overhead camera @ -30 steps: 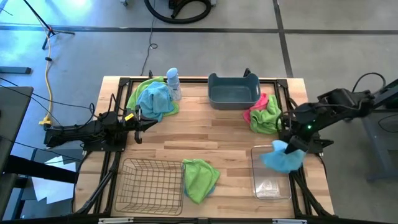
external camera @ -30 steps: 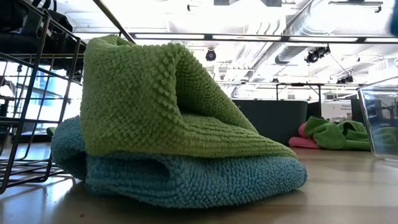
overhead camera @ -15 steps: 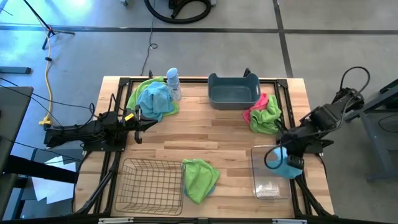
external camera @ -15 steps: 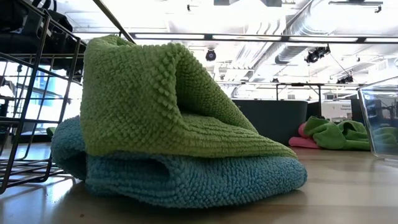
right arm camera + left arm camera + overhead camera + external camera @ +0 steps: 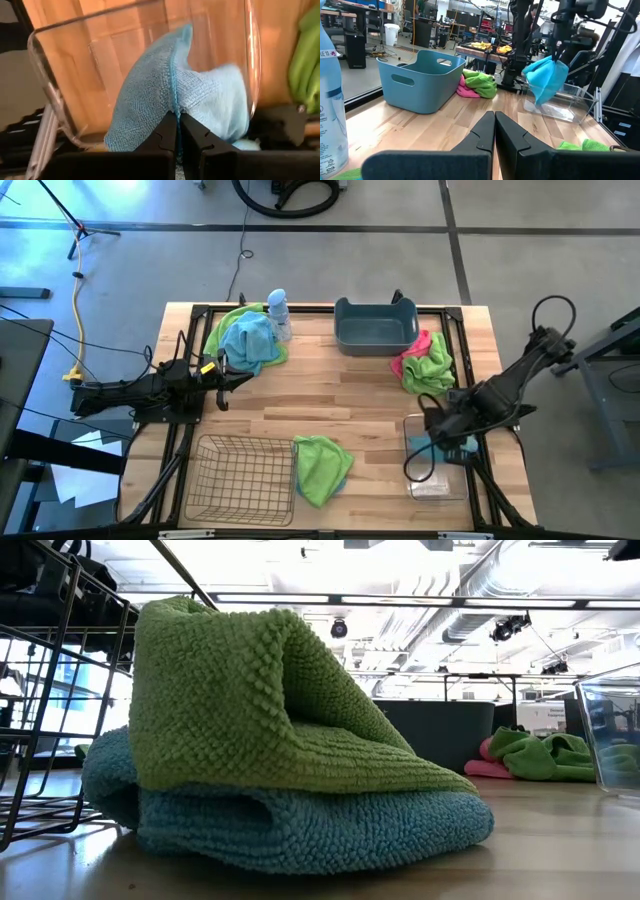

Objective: Sort microfiber towel by color & place in baskets
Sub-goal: Put the top right blue towel into the transparent bin

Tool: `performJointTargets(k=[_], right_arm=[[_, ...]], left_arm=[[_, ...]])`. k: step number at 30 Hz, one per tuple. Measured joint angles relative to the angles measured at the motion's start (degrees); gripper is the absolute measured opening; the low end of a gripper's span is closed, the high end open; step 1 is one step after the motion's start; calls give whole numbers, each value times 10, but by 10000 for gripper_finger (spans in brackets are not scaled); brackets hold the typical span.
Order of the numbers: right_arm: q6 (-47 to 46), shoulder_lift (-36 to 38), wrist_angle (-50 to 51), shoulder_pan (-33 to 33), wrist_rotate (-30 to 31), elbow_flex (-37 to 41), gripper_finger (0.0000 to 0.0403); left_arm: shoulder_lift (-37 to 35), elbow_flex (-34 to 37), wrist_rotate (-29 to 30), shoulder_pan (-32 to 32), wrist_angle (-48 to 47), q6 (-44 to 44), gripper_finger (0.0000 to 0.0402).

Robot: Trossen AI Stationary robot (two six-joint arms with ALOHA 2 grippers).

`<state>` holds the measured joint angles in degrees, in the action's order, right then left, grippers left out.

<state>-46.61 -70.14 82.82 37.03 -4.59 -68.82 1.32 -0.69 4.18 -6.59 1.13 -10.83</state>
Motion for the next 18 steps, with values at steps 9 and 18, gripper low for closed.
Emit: performJointTargets(k=[9,18], right_arm=[[53,-19,-118,-19,29,0,0],[28,-19,-155,5,8,0,0]], left_arm=[[0,0,0,0,0,0,0],[0,0,0,0,0,0,0]])
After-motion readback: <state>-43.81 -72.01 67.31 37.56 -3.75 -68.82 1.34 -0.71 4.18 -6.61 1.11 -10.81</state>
